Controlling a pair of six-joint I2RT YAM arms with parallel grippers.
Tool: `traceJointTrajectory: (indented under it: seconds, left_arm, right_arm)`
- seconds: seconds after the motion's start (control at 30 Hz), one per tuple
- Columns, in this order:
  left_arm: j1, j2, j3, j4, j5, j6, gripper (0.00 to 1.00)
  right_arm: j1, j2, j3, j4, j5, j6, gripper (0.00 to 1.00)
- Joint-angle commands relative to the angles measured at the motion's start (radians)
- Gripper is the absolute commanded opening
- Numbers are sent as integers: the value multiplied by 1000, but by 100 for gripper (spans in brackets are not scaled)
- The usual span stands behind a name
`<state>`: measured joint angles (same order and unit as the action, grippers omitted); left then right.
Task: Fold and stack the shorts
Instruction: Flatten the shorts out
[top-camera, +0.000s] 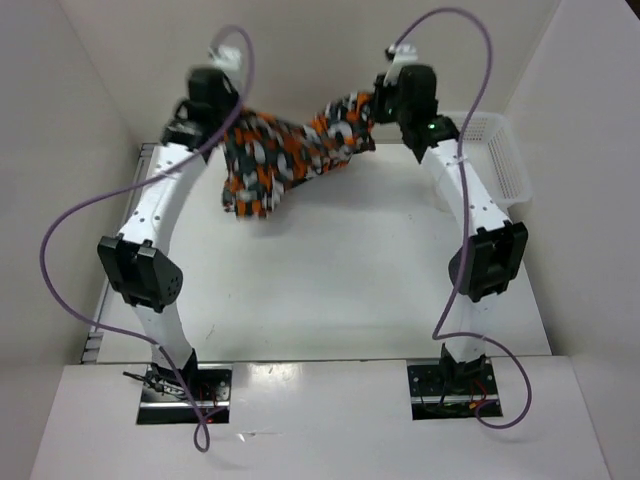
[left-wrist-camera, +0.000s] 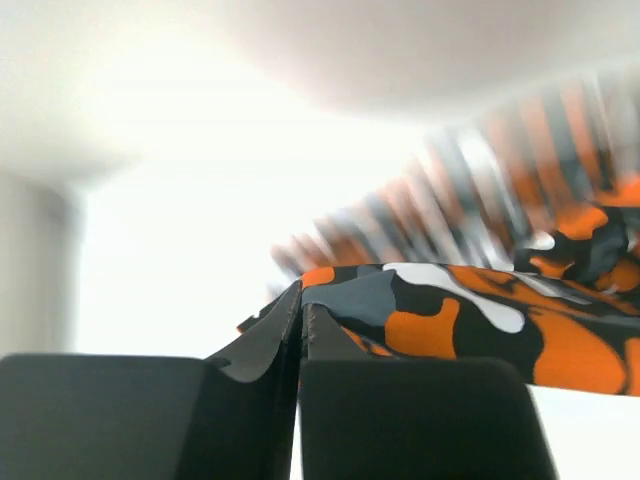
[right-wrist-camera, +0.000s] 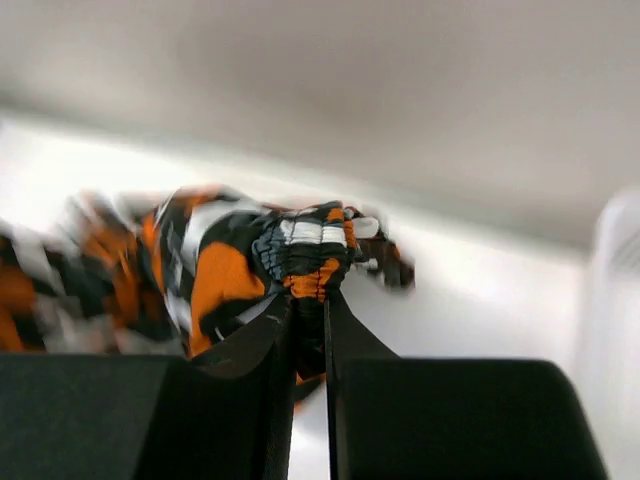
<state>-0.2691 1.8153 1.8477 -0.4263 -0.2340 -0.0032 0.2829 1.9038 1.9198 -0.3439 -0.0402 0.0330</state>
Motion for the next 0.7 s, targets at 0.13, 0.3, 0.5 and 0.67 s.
traceJointTrajectory:
  seconds: [0.13, 0.3, 0.5, 0.67]
  left_arm:
    - [18, 23, 772, -279, -25, 3, 0]
    - [-56, -258, 264, -124, -80, 3, 0]
    - [-191, -594, -441, -192, -166, 3, 0]
    - [-200, -815, -786, -308, -127, 3, 0]
  right_arm:
    - [-4, -146, 239, 39, -21, -1, 0]
    - [-4, -339, -109, -9, -151, -116, 0]
    - [-4, -544, -519, -134, -323, -313, 0]
    - [-4, -676, -824, -338, -424, -557, 0]
